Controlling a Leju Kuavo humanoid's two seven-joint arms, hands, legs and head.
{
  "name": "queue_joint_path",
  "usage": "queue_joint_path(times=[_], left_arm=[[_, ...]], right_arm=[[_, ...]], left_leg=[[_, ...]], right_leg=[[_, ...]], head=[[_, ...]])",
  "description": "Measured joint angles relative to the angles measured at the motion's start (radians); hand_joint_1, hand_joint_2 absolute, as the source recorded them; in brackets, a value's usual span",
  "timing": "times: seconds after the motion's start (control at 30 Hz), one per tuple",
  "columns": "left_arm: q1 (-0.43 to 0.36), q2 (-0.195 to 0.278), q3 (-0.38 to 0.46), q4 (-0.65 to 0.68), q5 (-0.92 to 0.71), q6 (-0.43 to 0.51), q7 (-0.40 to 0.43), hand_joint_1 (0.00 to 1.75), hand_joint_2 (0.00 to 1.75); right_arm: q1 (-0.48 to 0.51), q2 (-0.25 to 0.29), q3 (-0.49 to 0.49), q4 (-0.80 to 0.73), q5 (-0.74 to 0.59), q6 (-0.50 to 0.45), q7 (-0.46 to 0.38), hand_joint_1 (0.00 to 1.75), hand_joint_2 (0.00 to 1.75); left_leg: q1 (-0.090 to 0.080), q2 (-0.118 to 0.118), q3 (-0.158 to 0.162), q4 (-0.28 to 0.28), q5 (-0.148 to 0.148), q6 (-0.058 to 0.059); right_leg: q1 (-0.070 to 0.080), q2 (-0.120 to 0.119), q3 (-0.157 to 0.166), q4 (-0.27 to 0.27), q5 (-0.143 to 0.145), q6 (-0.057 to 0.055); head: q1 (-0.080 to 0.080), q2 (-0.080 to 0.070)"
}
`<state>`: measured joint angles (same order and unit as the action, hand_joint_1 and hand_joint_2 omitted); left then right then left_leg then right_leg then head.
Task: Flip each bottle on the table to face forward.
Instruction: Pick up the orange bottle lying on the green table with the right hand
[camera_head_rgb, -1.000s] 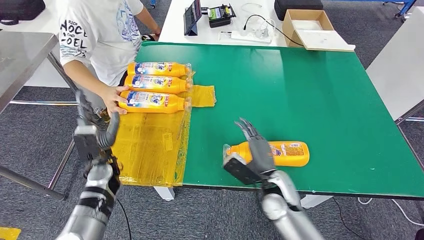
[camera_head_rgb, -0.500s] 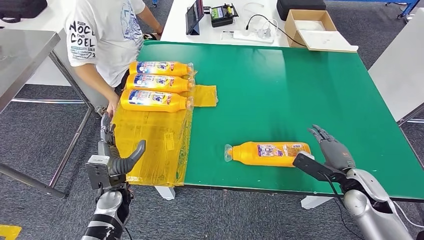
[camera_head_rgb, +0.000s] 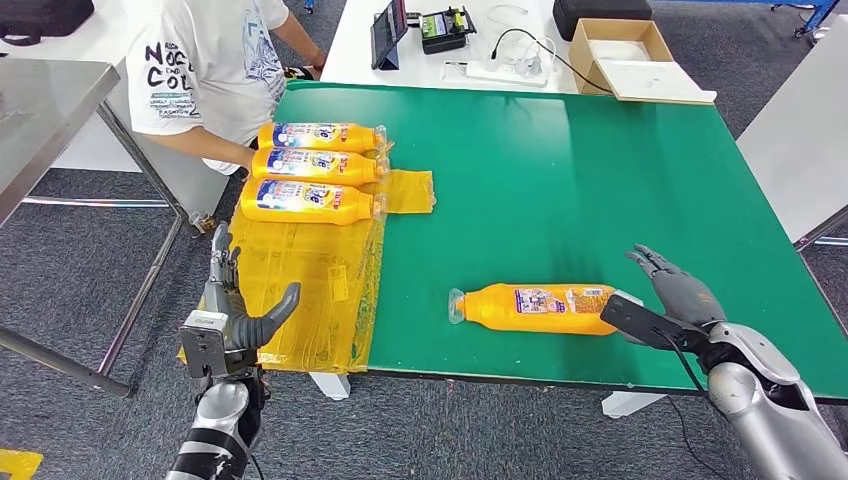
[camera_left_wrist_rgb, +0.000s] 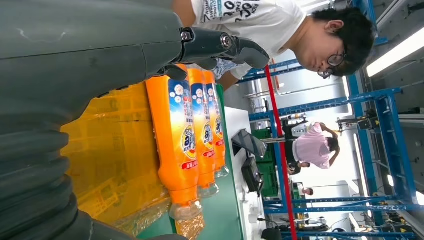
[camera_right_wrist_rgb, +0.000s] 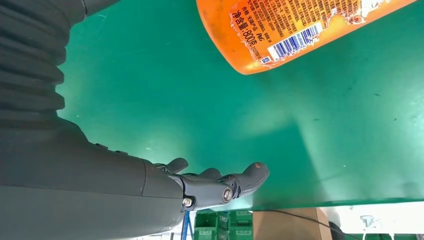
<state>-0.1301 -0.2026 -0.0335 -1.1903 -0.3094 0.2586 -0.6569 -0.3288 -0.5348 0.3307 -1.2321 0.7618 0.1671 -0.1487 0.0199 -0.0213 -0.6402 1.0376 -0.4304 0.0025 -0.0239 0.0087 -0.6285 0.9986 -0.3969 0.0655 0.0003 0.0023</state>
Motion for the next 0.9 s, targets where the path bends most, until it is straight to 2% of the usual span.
queue_joint_path(times=[0.2,0.37,0.63,0.9], left_arm=[[-0.011,0.000,-0.007,0.011,-0.001,-0.012,0.000,0.00,1.75],[-0.031,-0.001,-0.026,0.039,-0.005,-0.022,0.000,0.00,1.75],[-0.077,-0.012,-0.070,0.102,-0.006,-0.032,0.001,0.00,1.75],[-0.093,-0.015,-0.091,0.138,-0.006,-0.032,0.001,0.00,1.75]], right_arm=[[-0.034,0.007,0.024,0.045,-0.006,0.009,-0.027,0.00,1.75],[-0.100,0.048,0.076,0.143,0.011,-0.005,-0.072,0.00,1.75],[-0.282,0.222,0.222,0.395,0.035,-0.045,-0.131,0.00,1.75],[-0.352,0.343,0.312,0.523,0.025,-0.049,-0.147,0.00,1.75]], left_leg=[[0.000,0.000,0.000,0.000,0.000,0.000],[0.000,0.000,-0.001,0.000,0.001,0.001],[0.001,0.001,0.001,0.000,0.003,-0.001],[0.001,0.000,0.001,0.000,0.003,-0.001]], right_leg=[[0.000,0.000,0.000,0.000,0.000,0.000],[0.000,0.000,0.000,0.000,0.000,0.000],[0.001,0.002,0.000,0.001,0.001,0.000],[0.001,0.002,0.000,0.002,0.001,0.000]], head=[[0.000,0.000],[0.000,0.000],[0.000,0.000],[0.000,0.000]])
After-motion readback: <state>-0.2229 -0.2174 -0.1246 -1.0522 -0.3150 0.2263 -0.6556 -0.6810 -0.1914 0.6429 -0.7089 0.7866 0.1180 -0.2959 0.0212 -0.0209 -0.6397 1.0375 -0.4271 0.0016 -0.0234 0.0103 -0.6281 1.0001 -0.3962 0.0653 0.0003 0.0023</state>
